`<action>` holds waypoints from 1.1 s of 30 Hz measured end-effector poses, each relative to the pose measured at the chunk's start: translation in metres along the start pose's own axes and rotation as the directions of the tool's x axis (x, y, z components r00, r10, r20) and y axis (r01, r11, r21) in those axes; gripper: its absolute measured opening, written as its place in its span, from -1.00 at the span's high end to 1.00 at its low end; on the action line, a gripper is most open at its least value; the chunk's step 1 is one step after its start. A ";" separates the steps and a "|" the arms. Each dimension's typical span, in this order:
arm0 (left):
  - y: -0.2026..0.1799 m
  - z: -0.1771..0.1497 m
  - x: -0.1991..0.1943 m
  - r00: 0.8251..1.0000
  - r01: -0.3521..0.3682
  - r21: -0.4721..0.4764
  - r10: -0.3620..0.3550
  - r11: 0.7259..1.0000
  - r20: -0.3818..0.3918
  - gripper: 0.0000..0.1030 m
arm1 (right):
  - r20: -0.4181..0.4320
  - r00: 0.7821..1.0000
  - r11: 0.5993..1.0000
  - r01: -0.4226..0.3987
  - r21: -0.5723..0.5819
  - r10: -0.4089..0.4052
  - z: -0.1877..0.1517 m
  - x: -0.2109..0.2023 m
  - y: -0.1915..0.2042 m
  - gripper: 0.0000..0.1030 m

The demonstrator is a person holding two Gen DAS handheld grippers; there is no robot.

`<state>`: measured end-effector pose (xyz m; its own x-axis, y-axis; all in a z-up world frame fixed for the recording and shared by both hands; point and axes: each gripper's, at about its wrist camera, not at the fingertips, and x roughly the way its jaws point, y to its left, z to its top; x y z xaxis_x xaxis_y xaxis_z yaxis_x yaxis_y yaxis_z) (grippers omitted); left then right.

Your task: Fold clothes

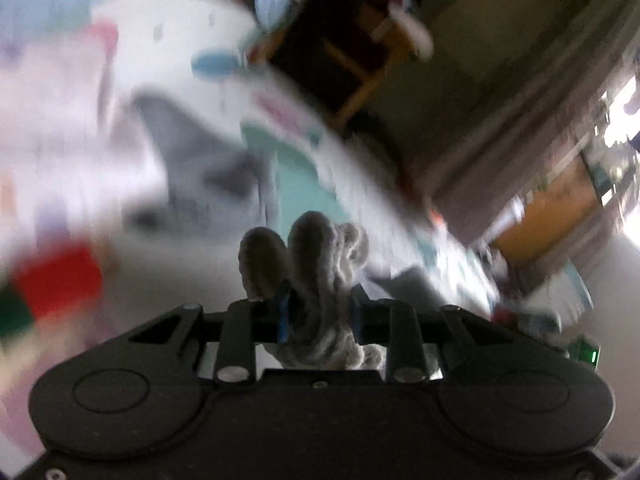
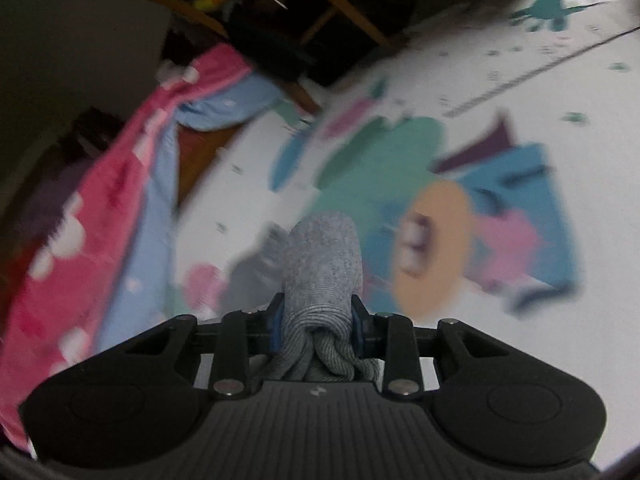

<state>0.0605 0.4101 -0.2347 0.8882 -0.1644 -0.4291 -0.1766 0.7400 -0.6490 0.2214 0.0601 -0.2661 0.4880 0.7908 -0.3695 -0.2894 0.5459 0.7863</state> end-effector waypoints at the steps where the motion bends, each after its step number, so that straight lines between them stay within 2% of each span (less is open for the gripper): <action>1: 0.001 0.013 0.001 1.000 -0.008 -0.004 0.008 1.000 0.024 0.49 | 0.012 1.000 1.000 -0.016 0.007 0.016 0.006 0.012 0.009 0.35; 4: 0.009 0.047 0.007 0.997 -0.044 -0.015 0.044 0.999 0.066 0.50 | 0.032 0.998 0.998 -0.057 0.022 0.056 0.022 0.043 0.035 0.35; 7: 0.020 0.078 0.013 0.991 -0.089 -0.021 0.090 0.996 0.097 0.50 | 0.016 0.994 0.993 -0.111 0.040 0.110 0.035 0.073 0.057 0.35; 11: 0.027 0.113 0.016 0.982 -0.145 0.005 0.143 0.989 0.126 0.50 | -0.015 0.990 0.988 -0.138 -0.067 0.138 0.042 0.100 0.091 0.35; 14: 0.035 0.128 0.013 0.977 -0.166 0.010 0.163 0.986 0.135 0.50 | -0.015 0.989 0.983 -0.149 -0.111 0.149 0.048 0.116 0.109 0.35; 18: 0.044 0.145 0.019 0.968 -0.200 0.023 0.194 0.979 0.158 0.50 | 0.017 0.986 0.981 -0.160 -0.111 0.163 0.052 0.132 0.125 0.35; 19: 0.047 0.149 0.020 0.961 -0.227 0.026 0.220 0.973 0.167 0.46 | 0.016 0.990 0.982 -0.137 -0.132 0.140 0.051 0.138 0.128 0.24; 20: 0.051 0.150 0.024 0.944 -0.289 0.034 0.279 0.957 0.175 0.35 | -0.001 0.997 0.982 -0.081 -0.170 0.082 0.049 0.146 0.132 0.16; 21: 0.054 0.149 0.030 0.920 -0.363 0.028 0.354 0.931 0.167 0.20 | -0.019 1.000 0.977 -0.016 -0.213 0.012 0.046 0.154 0.135 -0.05; 22: 0.059 0.147 0.036 0.907 -0.404 0.013 0.398 0.915 0.134 -0.13 | -0.031 0.999 0.972 0.028 -0.233 -0.036 0.044 0.158 0.134 -0.21; 23: 0.061 0.142 0.038 0.907 -0.409 0.010 0.405 0.912 0.118 -0.16 | -0.040 0.996 0.968 0.063 -0.243 -0.075 0.043 0.160 0.132 -0.21; 27: 0.054 0.120 0.041 0.906 -0.415 0.067 0.406 0.907 0.119 -0.17 | -0.030 0.992 0.953 0.107 -0.285 -0.120 0.040 0.146 0.121 -0.27; 30: 0.048 0.111 0.041 0.921 -0.380 0.052 0.373 0.924 0.113 -0.17 | -0.056 0.988 0.938 0.118 -0.326 -0.144 0.037 0.135 0.115 -0.27; 33: 0.034 0.103 0.042 0.936 -0.340 0.055 0.332 0.939 0.116 -0.17 | -0.082 0.980 0.917 0.137 -0.375 -0.180 0.035 0.121 0.115 -0.36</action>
<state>0.1356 0.4952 -0.2099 0.8220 0.1670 -0.5445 -0.4441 0.7865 -0.4291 0.2757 0.2093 -0.2031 0.4632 0.6994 -0.5443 -0.5073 0.7128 0.4843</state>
